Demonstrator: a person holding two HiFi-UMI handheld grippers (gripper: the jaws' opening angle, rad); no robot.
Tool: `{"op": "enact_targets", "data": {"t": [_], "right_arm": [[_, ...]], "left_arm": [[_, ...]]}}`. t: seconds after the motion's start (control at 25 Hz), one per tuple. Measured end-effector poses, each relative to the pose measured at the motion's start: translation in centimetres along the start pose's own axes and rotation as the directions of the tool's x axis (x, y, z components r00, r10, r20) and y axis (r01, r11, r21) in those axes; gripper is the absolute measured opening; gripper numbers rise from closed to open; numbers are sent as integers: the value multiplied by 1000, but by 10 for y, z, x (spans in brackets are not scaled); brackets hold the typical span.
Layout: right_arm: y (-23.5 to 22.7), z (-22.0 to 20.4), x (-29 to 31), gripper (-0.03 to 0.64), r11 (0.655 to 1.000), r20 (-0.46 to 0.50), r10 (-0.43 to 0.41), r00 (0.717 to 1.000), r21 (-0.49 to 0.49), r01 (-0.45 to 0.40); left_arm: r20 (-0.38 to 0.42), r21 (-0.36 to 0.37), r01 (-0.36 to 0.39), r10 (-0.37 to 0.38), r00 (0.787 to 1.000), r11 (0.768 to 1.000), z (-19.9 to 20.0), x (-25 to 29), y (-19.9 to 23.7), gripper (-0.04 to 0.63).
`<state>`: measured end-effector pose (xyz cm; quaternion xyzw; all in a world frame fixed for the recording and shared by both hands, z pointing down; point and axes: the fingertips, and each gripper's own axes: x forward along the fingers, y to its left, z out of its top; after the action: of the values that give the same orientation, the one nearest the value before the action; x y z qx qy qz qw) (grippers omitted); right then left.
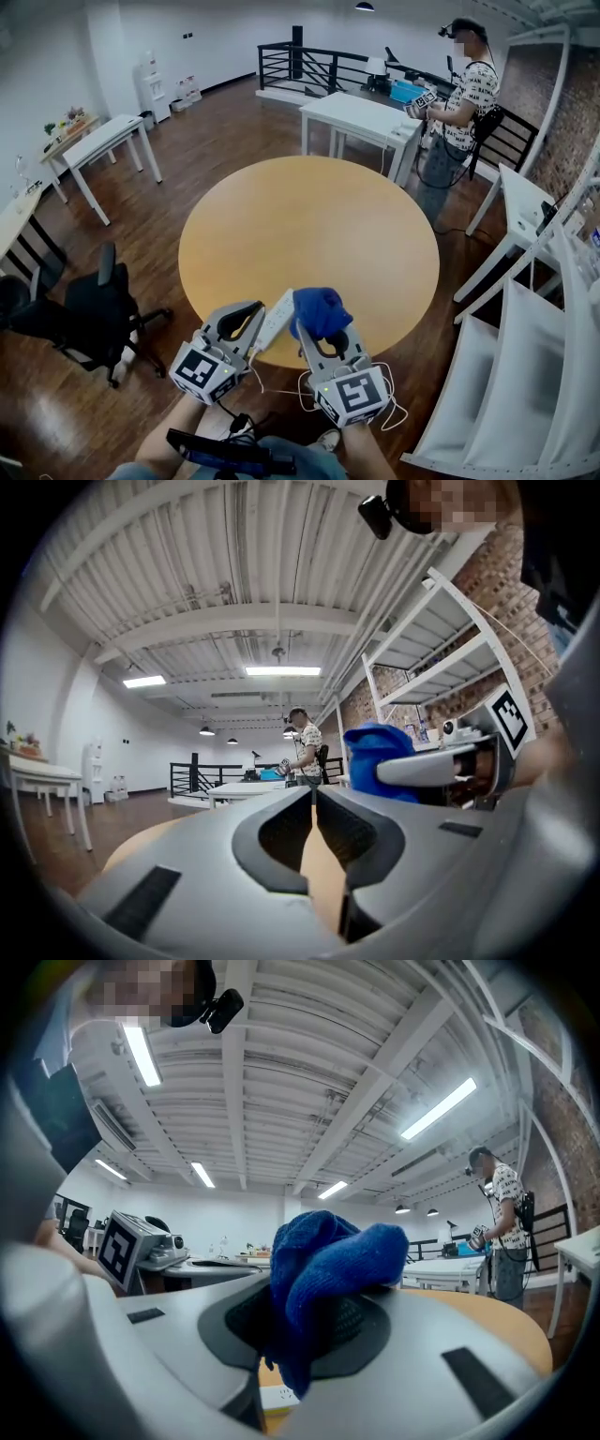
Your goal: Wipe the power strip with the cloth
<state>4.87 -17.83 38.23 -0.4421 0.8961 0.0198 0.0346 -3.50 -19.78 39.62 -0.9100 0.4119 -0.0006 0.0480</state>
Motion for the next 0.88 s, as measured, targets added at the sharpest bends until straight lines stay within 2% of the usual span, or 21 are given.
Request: {"op": "enact_targets", "data": {"t": [0.2, 0.32, 0.56, 0.68, 0.88], "right_arm": [[6, 8, 2, 81, 1000, 28, 20, 999, -24, -20], [8, 7, 2, 78, 999, 23, 26, 999, -33, -25], [8, 9, 1, 77, 999, 25, 15, 1000, -47, -14], [8, 8, 0, 75, 999, 27, 16, 1000, -48, -15], [14, 4, -1, 75, 999, -14, 29, 999, -32, -30]], "left_arm": [[-11, 3, -25, 25, 1000, 1000, 10, -11, -4, 9], [33, -7, -22, 22, 999, 1000, 18, -11, -3, 9], [48, 7, -29, 28, 998, 1000, 25, -13, -2, 9], [26, 4, -26, 26, 999, 1000, 22, -13, -4, 9], [43, 1, -19, 19, 999, 1000, 20, -14, -5, 9]]}}
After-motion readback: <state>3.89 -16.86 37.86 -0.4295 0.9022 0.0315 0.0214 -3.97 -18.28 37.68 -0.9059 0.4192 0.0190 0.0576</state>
